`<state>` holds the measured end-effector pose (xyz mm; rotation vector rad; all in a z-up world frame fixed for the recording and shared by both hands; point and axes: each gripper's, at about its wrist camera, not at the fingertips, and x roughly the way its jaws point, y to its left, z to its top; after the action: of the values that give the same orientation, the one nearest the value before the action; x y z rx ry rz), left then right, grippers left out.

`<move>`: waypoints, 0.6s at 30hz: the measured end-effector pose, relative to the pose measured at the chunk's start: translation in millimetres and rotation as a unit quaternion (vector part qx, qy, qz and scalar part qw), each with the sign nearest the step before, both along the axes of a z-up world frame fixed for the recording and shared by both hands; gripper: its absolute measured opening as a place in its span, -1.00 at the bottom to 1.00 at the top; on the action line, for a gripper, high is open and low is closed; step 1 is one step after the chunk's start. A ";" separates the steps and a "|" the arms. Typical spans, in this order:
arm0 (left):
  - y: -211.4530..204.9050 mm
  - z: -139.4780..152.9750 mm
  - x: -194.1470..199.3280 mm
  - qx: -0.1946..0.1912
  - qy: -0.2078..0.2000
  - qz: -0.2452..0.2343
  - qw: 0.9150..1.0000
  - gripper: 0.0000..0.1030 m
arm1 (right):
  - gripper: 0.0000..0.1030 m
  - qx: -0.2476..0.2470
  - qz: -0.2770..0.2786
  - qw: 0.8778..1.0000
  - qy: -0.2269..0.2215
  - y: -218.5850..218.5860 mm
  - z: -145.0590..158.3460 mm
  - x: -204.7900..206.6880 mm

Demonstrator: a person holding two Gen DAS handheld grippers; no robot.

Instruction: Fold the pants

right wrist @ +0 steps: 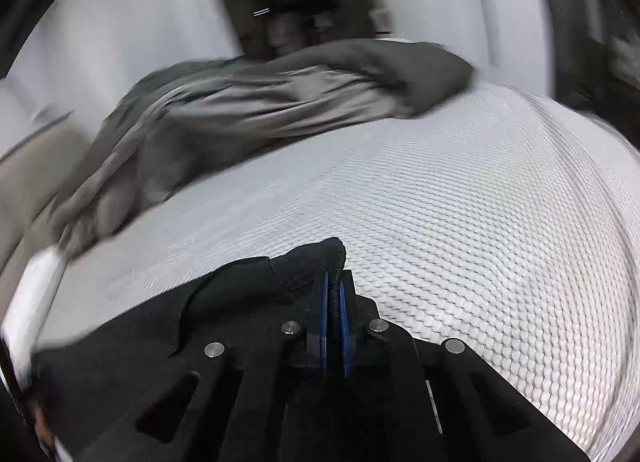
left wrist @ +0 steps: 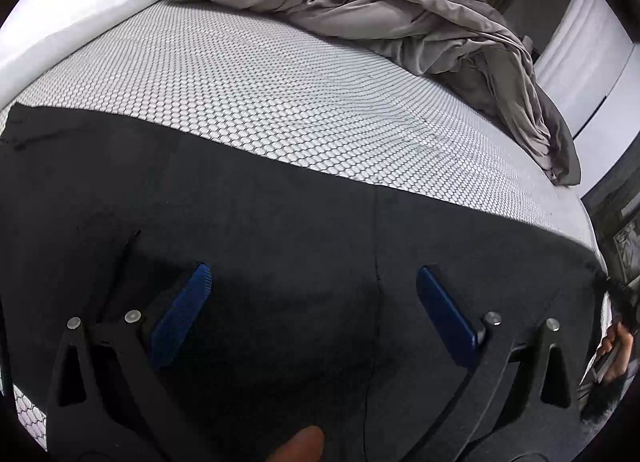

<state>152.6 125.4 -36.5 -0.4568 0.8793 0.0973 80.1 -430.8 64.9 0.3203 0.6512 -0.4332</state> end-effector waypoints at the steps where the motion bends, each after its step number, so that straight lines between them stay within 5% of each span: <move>1: 2.6 -1.0 0.0 -0.005 0.000 0.003 1.000 0.97 | -0.90 0.012 -0.009 1.000 0.013 -3.4 -5.5 3.0; 4: 6.8 -0.8 -0.7 -0.006 -0.001 0.005 1.000 0.97 | -0.70 0.011 -0.024 0.999 0.036 -4.3 -17.7 11.3; 6: 10.2 0.2 -2.8 -0.007 -0.003 0.009 1.000 0.97 | -0.14 0.025 -0.018 0.999 0.016 -4.2 -13.0 8.6; 13: 13.9 8.5 -12.5 0.000 -0.016 0.011 1.000 0.97 | -0.03 0.024 -0.011 1.000 0.010 3.6 -0.4 1.8; 18: -8.2 24.1 -25.8 0.024 -0.035 -0.042 0.998 0.97 | 0.70 0.024 0.047 0.999 0.000 49.3 17.3 -21.0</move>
<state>126.8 117.2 -12.4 -0.3767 0.8250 0.0248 59.2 -381.5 82.2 0.3331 0.6753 -0.3280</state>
